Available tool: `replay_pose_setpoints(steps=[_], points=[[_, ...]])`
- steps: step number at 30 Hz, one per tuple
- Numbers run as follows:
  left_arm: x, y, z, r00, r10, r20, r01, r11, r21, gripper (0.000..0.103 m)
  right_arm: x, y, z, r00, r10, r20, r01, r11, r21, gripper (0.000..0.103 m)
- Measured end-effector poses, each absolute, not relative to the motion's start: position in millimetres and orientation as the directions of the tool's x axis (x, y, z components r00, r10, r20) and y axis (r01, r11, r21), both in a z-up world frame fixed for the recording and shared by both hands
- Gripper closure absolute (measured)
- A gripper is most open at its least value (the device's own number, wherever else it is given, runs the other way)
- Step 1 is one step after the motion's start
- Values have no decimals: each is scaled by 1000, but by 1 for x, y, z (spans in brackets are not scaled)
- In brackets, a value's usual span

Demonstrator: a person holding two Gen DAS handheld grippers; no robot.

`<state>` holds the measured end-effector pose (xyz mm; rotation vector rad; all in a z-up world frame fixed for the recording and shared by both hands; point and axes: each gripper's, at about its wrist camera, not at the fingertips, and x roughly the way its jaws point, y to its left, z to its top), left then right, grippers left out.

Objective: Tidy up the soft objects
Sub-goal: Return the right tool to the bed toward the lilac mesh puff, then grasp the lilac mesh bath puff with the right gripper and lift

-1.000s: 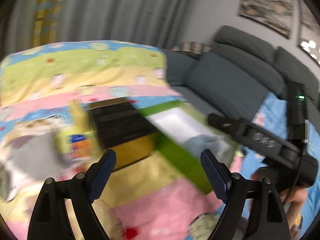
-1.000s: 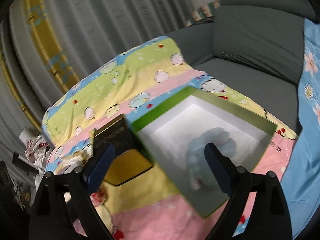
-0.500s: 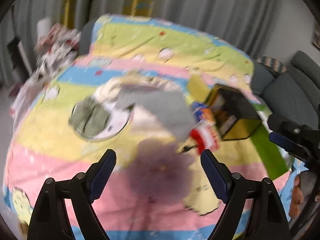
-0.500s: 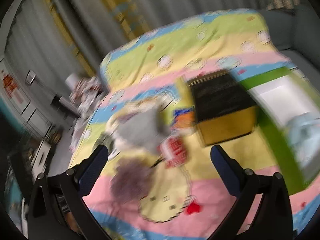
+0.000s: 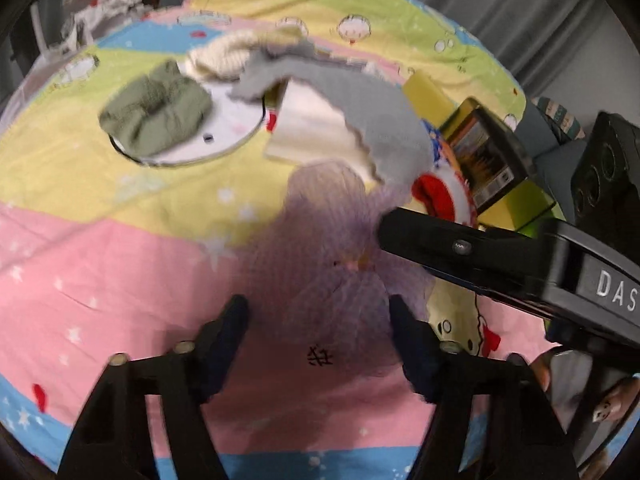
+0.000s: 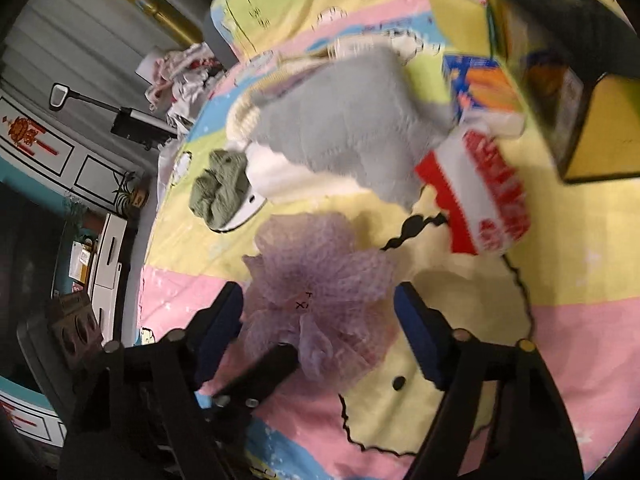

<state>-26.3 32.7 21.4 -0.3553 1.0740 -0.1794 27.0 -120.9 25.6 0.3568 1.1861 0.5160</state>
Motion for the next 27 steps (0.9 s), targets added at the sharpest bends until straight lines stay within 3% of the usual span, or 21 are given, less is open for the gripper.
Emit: replay_pose_setpoints(steps=[3, 11, 19, 27], points=[[-26, 32, 21, 490, -280, -826, -32, 941, -338, 47, 28, -107, 22, 305, 529, -792, -272, 845, 460, 35], [-23, 34, 19, 497, -294, -816, -13, 938, -346, 76, 32, -89, 10, 246, 555, -795, -321, 820, 474, 80], [-30, 27, 39, 559, -273, -783, 17, 948, -318, 79, 19, -86, 35, 296, 574, -764, -362, 807, 466, 82], [-49, 15, 82, 680, -240, -693, 90, 965, -245, 79, -2, -97, 80, 414, 590, -693, -396, 802, 447, 82]])
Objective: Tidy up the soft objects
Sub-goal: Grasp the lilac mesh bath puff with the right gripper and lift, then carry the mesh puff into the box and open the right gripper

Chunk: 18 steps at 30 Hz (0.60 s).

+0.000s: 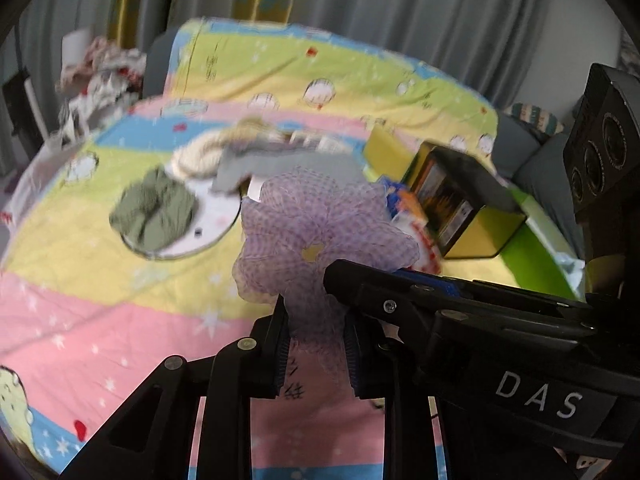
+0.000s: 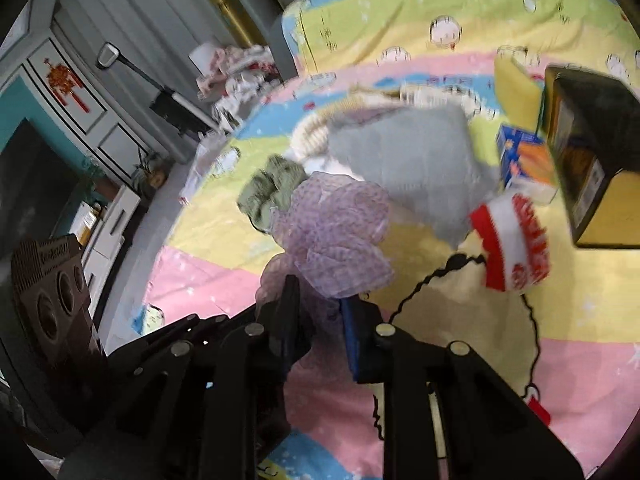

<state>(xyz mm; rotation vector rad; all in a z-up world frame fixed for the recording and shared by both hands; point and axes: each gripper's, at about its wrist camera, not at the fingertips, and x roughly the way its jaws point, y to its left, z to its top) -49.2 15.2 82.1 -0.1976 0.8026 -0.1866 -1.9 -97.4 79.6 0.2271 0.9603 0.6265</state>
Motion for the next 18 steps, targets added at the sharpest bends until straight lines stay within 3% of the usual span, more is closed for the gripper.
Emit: replay_pose_setpoints(steps=[10, 18], points=[[-57, -30, 126, 772, -226, -594, 177, 974, -141, 79, -17, -141, 124, 550, 580, -602, -381, 815, 437, 82], [-49, -99, 156, 792, -313, -524, 300, 947, -114, 79, -26, -213, 148, 677, 522, -518, -279, 834, 477, 82]])
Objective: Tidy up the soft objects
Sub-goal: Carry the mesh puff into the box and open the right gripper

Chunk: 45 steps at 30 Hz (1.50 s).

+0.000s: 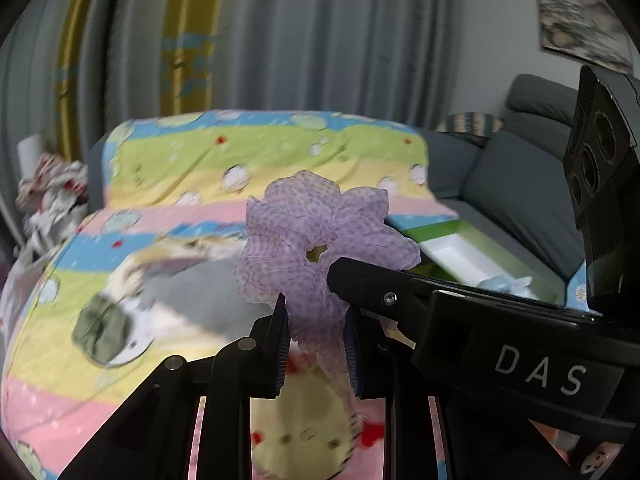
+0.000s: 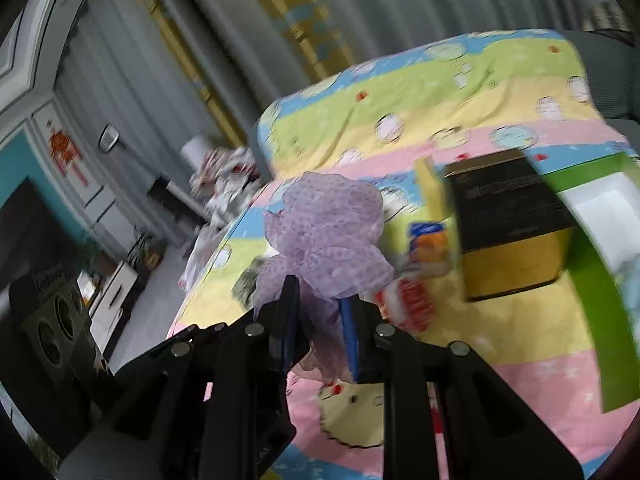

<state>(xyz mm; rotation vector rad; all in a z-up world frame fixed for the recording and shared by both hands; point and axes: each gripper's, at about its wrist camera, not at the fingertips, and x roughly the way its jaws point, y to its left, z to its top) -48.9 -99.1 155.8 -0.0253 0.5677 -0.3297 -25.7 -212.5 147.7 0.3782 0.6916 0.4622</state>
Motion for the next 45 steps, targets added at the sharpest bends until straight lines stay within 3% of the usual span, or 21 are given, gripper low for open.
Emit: replay_pose_setpoints(steps=[7, 15, 22, 33, 36, 37, 39, 42, 44, 45], points=[[-34, -172, 169, 766, -434, -475, 444, 890, -98, 79, -38, -289, 161, 804, 390, -449, -122, 848, 516, 82], [-7, -248, 160, 671, -558, -488, 570, 809, -141, 79, -38, -363, 147, 867, 239, -438, 62, 820, 570, 82], [17, -302, 139, 602, -584, -545, 627, 768, -130, 79, -26, -405, 124, 869, 151, -471, 185, 784, 592, 82], [54, -329, 96, 463, -633, -621, 599, 740, -307, 79, -19, -449, 86, 838, 45, -544, 359, 705, 612, 83], [52, -332, 94, 464, -624, -629, 604, 742, -291, 79, -22, -452, 84, 834, 28, -551, 382, 691, 613, 81], [50, -333, 95, 471, -617, -630, 608, 745, -275, 76, -22, -452, 85, 837, 27, -547, 379, 691, 616, 81], [48, -330, 98, 480, -613, -628, 612, 747, -261, 57, -25, -450, 89, 839, 19, -544, 379, 696, 610, 79], [45, -321, 104, 499, -610, -616, 604, 754, -258, 33, -29, -448, 96, 845, -10, -535, 386, 704, 596, 56], [42, -310, 111, 497, -616, -611, 602, 752, -269, 26, -33, -444, 102, 854, -21, -520, 375, 716, 588, 42], [42, -306, 113, 494, -619, -610, 603, 750, -273, 23, -34, -442, 105, 856, -16, -517, 364, 728, 581, 41]])
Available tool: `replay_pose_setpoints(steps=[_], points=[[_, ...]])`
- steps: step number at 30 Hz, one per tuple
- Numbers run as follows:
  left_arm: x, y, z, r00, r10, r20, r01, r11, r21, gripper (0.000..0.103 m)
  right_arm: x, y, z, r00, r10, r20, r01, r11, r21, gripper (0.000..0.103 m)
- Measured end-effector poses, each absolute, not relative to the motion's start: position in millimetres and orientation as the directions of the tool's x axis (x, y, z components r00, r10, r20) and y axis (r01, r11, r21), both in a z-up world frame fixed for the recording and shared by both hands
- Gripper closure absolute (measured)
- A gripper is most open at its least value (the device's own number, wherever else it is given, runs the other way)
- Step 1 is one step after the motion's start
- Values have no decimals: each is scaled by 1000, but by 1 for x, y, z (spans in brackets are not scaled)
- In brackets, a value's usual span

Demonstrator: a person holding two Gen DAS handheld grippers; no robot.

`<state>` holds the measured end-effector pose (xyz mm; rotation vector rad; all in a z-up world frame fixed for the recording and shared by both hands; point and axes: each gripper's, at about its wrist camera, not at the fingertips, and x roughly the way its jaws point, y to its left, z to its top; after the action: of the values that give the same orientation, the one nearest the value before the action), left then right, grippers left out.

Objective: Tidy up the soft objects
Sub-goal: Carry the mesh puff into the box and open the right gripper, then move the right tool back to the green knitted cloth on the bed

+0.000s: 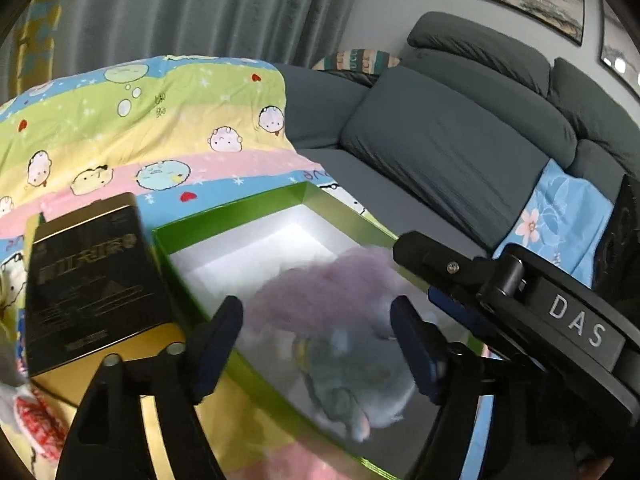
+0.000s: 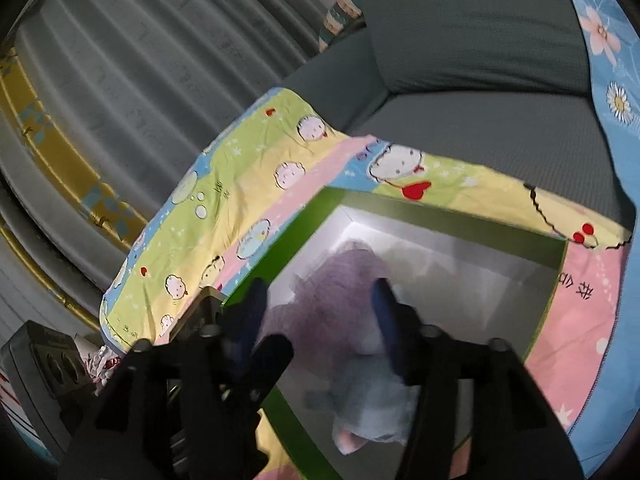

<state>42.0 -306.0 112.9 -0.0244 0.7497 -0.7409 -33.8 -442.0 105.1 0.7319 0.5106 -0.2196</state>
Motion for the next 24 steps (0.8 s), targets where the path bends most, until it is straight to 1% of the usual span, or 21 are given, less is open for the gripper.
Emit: replay_pose_setpoints(steps=[2, 3, 5, 9, 11, 12, 14, 17, 20, 22, 23, 24], points=[[39, -294, 119, 501, -611, -613, 593, 758, -271, 19, -36, -437, 109, 856, -15, -517, 356, 742, 568, 33], [37, -287, 122, 511, -603, -612, 585, 766, -266, 19, -37, -436, 111, 856, -21, -517, 358, 745, 563, 31], [32, -267, 129, 532, -583, -613, 570, 783, -250, 19, -40, -432, 115, 857, -32, -515, 363, 747, 557, 19], [20, -220, 140, 563, -549, -618, 526, 815, -244, 19, -43, -422, 122, 856, -22, -516, 351, 758, 550, 18], [15, -193, 144, 581, -522, -625, 489, 837, -245, 19, -44, -413, 125, 856, -25, -516, 345, 771, 535, 12], [13, -182, 145, 589, -508, -629, 471, 848, -243, 19, -45, -408, 127, 854, -29, -519, 343, 781, 522, 11], [7, -152, 147, 614, -459, -642, 419, 879, -227, 18, -46, -397, 130, 852, -31, -522, 338, 794, 505, 10], [-4, -99, 149, 654, -351, -670, 303, 933, -192, 18, -47, -380, 136, 855, -14, -519, 313, 812, 493, 10], [-14, -52, 146, 669, -288, -685, 216, 957, -191, 18, -47, -359, 142, 857, 1, -516, 280, 839, 467, 9], [-20, -26, 142, 679, -260, -686, 169, 965, -199, 15, -45, -342, 145, 853, 0, -522, 268, 858, 438, 9], [-23, -9, 139, 687, -239, -686, 133, 970, -205, 11, -44, -332, 147, 852, 5, -524, 257, 868, 425, 9], [-24, 0, 136, 694, -229, -683, 113, 971, -211, 8, -45, -324, 148, 853, 11, -522, 246, 874, 420, 9]])
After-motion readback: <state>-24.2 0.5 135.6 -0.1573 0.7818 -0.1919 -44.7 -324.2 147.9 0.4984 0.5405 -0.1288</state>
